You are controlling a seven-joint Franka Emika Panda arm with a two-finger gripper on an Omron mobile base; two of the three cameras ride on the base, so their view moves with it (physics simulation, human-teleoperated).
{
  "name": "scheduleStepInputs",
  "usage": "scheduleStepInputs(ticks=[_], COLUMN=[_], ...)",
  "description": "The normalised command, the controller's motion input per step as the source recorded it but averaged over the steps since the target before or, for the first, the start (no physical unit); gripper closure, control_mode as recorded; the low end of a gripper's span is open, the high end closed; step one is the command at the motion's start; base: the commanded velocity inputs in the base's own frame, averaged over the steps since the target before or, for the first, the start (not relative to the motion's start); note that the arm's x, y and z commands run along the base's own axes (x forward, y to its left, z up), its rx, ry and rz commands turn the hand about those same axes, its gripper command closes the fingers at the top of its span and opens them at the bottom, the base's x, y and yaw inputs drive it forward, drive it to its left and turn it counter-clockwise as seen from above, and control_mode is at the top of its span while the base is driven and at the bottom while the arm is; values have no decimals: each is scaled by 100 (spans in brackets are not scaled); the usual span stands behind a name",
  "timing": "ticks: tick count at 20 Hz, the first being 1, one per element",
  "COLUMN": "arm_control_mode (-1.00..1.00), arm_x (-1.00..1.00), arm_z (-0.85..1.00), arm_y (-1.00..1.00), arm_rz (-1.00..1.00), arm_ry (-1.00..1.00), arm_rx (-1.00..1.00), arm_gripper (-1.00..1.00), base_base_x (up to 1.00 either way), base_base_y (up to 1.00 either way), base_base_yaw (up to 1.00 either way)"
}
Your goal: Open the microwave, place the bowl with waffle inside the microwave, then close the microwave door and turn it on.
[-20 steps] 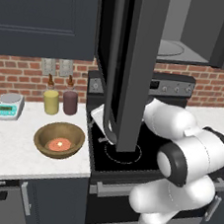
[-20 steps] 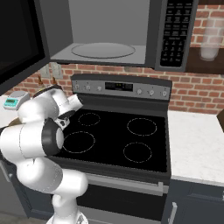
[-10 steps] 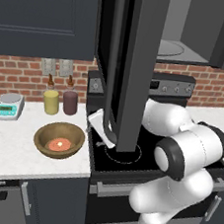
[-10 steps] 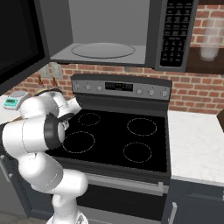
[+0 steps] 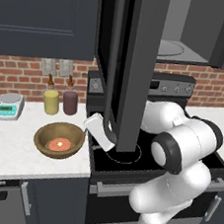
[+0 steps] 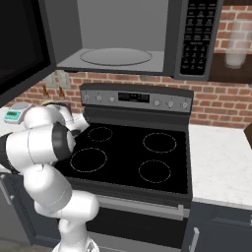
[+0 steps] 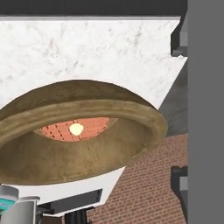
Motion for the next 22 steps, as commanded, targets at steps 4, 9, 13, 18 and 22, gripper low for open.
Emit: scheduleStepInputs(ticks=[4,9,13,18,22], arm_control_mode=[-100,-100,-100,-100,-100], arm_x=[8,19,38,27,13], arm_z=[-18,-17,-17,-22,-26], arm_y=[19,24,14,13,29], arm_rz=[0,0,0,0,0], arm_ry=[0,0,0,0,0], arm_rx=[-1,-1,-1,-1,-1], arm_gripper=[-100,-100,-100,-100,100], base_base_x=[0,0,0,0,0], base_base_y=[0,0,0,0,0], base_base_yaw=[0,0,0,0,0])
